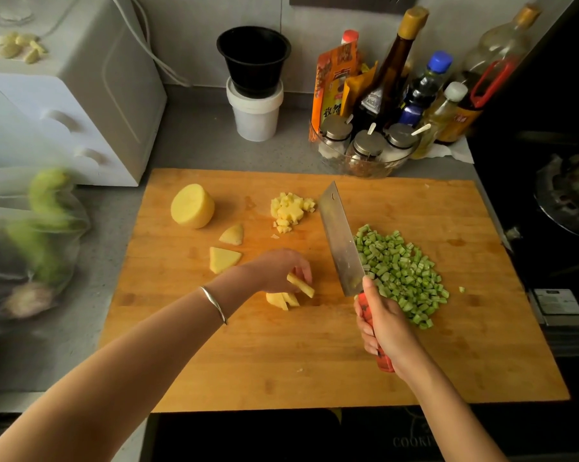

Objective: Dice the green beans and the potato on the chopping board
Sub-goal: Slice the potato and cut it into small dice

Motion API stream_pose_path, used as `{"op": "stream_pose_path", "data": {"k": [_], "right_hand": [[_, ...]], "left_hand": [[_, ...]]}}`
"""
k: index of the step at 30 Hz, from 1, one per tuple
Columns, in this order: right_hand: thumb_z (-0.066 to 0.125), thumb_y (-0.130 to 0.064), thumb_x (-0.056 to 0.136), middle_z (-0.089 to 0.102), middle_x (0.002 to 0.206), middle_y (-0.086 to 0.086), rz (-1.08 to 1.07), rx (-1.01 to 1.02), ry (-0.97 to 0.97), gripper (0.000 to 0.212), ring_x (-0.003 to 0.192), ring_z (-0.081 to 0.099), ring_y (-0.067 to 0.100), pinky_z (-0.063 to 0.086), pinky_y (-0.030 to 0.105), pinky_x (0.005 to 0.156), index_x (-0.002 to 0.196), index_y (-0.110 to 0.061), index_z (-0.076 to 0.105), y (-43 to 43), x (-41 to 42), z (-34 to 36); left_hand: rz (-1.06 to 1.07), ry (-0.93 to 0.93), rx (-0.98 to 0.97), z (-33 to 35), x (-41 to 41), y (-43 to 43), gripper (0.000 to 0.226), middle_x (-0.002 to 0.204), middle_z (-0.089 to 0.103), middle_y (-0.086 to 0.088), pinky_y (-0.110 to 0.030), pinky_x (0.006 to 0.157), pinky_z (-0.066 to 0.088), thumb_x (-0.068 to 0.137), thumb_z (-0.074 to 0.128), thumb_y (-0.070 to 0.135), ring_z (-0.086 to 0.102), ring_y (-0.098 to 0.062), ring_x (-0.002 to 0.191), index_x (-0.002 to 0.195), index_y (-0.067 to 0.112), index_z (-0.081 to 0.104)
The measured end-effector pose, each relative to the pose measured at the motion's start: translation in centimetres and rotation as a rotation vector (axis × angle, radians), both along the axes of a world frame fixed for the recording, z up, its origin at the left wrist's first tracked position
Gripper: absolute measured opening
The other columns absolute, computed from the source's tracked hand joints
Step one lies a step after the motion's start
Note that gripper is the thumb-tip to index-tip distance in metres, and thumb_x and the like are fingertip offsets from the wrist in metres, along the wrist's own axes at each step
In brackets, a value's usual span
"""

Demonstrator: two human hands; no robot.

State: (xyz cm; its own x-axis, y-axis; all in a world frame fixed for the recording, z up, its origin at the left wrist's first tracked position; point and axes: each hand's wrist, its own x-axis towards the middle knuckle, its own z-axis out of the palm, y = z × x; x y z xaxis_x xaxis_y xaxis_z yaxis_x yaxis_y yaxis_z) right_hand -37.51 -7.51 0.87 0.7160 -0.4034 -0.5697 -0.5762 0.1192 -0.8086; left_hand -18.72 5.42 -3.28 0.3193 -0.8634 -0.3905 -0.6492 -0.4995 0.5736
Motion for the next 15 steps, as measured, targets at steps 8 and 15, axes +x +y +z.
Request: {"op": "stream_pose_path", "data": {"k": [8, 15], "right_hand": [[0.037, -0.056, 0.097, 0.031, 0.047, 0.001, 0.019, 0.002, -0.013, 0.055, 0.034, 0.029, 0.013, 0.025, 0.021, 0.037, 0.070, -0.008, 0.043, 0.3, -0.2, -0.1], [0.037, -0.057, 0.095, 0.032, 0.045, 0.001, 0.024, -0.006, -0.011, 0.055, 0.034, 0.029, 0.014, 0.025, 0.021, 0.037, 0.069, -0.008, 0.044, 0.4, -0.3, -0.2]], "left_hand": [[-0.139, -0.119, 0.022, -0.3, 0.2, 1.0, 0.051, 0.122, 0.047, 0.004, -0.030, 0.094, 0.037, 0.069, 0.082, 0.037, 0.039, -0.015, 0.112, 0.114, 0.028, 0.060], [-0.221, -0.369, -0.032, -2.1, -0.3, 4.0, 0.056, 0.136, 0.040, 0.001, -0.032, 0.102, 0.028, 0.087, 0.046, 0.059, 0.035, -0.020, 0.124, 0.131, 0.026, 0.046]]}}
